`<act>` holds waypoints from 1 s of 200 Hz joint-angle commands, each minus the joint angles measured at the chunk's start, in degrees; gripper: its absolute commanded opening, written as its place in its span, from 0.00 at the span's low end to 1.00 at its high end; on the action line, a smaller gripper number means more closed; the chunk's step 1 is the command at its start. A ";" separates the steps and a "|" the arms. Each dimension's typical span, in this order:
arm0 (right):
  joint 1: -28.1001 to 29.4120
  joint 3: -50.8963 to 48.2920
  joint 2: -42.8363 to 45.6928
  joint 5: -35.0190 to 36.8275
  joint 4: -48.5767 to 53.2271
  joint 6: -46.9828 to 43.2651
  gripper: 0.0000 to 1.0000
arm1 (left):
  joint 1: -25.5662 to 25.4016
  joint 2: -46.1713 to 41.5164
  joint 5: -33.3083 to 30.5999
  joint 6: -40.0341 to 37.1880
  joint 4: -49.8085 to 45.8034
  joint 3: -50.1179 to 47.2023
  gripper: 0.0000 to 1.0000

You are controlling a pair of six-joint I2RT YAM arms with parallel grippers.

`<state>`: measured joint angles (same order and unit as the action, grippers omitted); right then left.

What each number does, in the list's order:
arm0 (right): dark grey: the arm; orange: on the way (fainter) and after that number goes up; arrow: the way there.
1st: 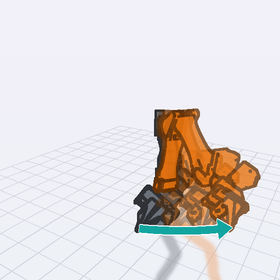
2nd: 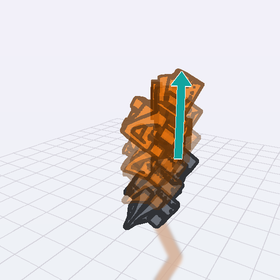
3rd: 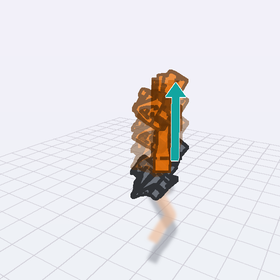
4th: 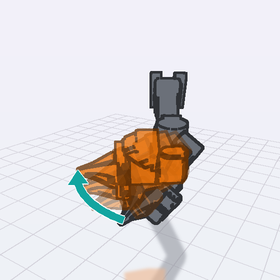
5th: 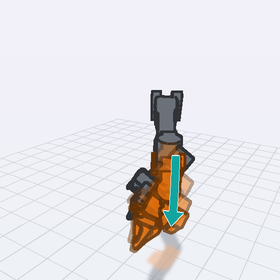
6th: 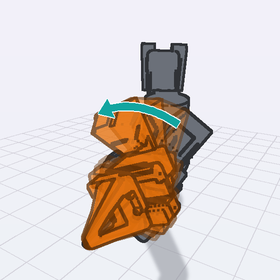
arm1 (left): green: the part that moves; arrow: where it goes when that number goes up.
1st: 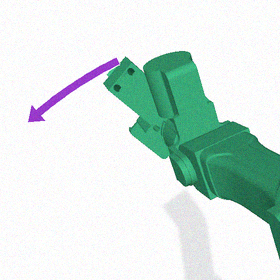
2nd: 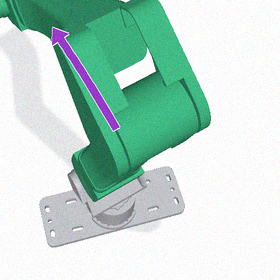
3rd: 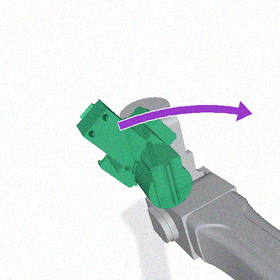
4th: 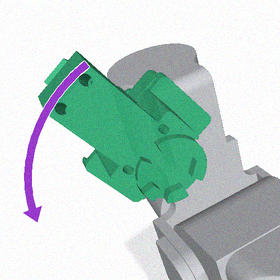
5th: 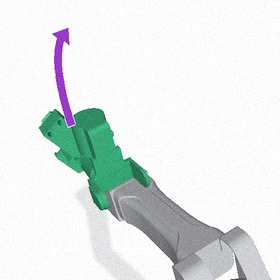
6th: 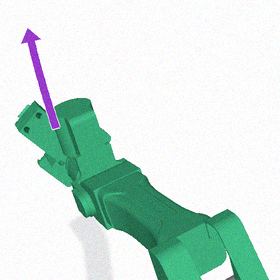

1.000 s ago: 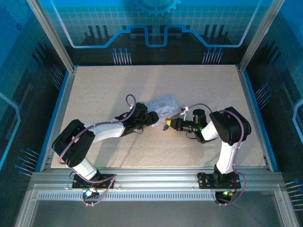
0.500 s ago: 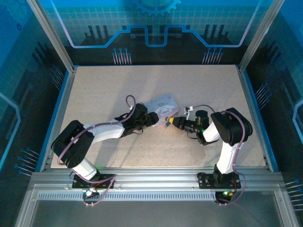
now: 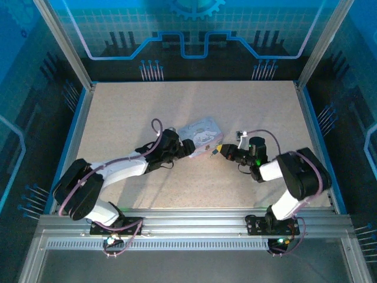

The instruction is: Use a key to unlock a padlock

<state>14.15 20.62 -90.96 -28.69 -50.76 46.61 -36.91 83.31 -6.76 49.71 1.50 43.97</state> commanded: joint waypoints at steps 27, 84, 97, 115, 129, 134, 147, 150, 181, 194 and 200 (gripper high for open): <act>-1.21 0.47 18.22 5.54 34.46 -10.57 0.02 | 3.22 -10.11 -7.94 -6.46 -7.01 -0.62 0.93; -1.73 1.86 17.76 7.90 45.15 -10.00 0.03 | 7.00 -15.91 -10.99 -8.95 -9.92 -1.51 0.98; -1.81 2.53 15.90 7.91 44.46 -10.11 0.04 | 7.98 -16.53 -10.73 -9.34 -10.60 -1.41 0.98; -1.79 3.35 13.54 8.06 43.38 -10.23 0.09 | 8.97 -17.37 -10.66 -9.93 -11.16 -1.81 0.99; -2.15 3.25 12.76 8.26 42.47 -9.96 0.16 | 10.17 -18.19 -10.39 -10.03 -11.00 -2.70 0.99; -2.43 3.11 12.81 8.31 42.32 -9.96 0.18 | 10.69 -18.53 -10.25 -9.99 -10.90 -3.06 0.99; -3.16 3.21 13.92 8.13 42.67 -10.02 0.23 | 11.93 -19.71 -10.09 -10.11 -10.61 -3.96 0.99; -3.30 3.26 14.54 8.12 42.98 -10.11 0.25 | 12.23 -20.06 -10.15 -10.20 -10.59 -4.14 0.99; -5.16 5.50 23.93 12.64 52.28 -14.93 0.44 | 15.40 -24.17 -12.25 -13.53 -11.04 -5.64 0.99; -6.74 6.89 28.24 14.25 56.61 -17.86 0.50 | 17.15 -26.04 -13.74 -15.99 -12.25 -5.49 0.99; -7.82 7.60 29.76 14.71 58.25 -19.31 0.52 | 17.95 -26.87 -14.35 -17.23 -12.75 -5.39 0.99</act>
<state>9.41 24.49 -67.81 -17.65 -1.10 33.56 -21.58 60.20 -17.43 38.39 -9.21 38.98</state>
